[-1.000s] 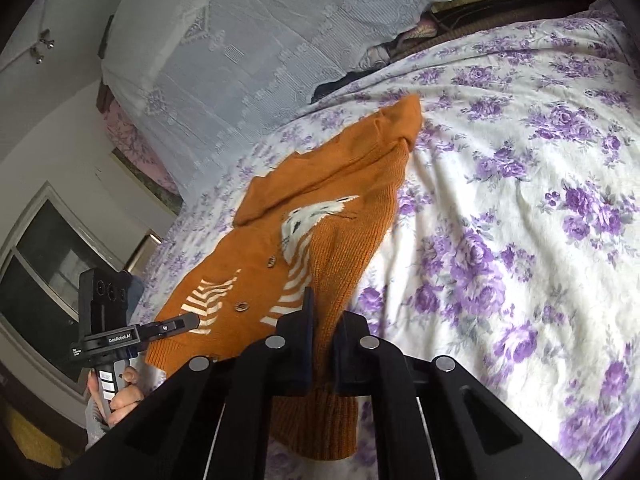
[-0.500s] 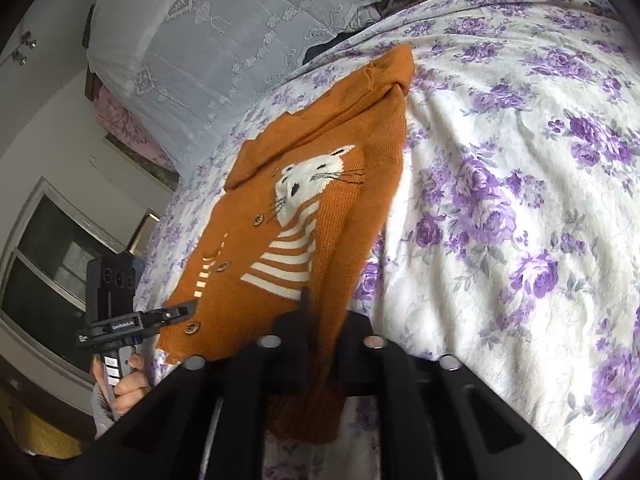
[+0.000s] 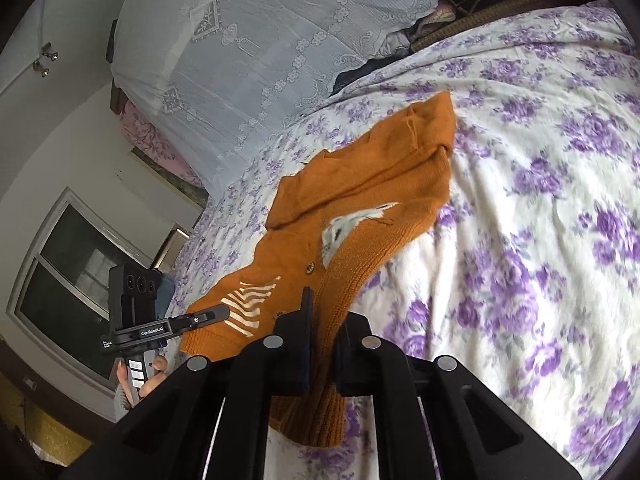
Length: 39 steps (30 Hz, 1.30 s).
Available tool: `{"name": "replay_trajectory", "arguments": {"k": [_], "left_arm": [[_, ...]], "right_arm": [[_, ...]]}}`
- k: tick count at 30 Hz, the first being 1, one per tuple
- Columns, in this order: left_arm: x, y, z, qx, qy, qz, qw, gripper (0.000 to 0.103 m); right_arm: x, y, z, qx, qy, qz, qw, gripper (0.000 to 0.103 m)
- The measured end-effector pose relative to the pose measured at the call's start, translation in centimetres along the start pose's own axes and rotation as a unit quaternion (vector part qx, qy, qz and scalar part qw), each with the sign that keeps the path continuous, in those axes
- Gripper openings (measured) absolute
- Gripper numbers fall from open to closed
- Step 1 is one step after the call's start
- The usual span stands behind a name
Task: Fold small clothes
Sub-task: 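Lift the hem with both grippers and fold it over toward the collar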
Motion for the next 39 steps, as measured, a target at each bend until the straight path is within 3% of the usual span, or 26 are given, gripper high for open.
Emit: {"name": "replay_trajectory", "arguments": {"k": [24, 39], "left_arm": [[0.5, 9.3, 2.9, -0.031, 0.01, 0.005, 0.9995, 0.005], [4.6, 16.5, 7.9, -0.038, 0.035, -0.052, 0.9974, 0.006]], "right_arm": [[-1.2, 8.4, 5.7, -0.013, -0.012, 0.033, 0.999, 0.006], [-4.6, 13.8, 13.6, -0.019, -0.009, 0.129, 0.991, 0.007]]}}
Point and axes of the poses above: each gripper's, at about its wrist camera, not at the fingertips, and z roughly the way its jaws point, x to its left, y to its top, the point moved 10 cm from there along z, roughly the way its jaws point, and after that the axes turned 14 degrees about -x, right-handed, at the moved point
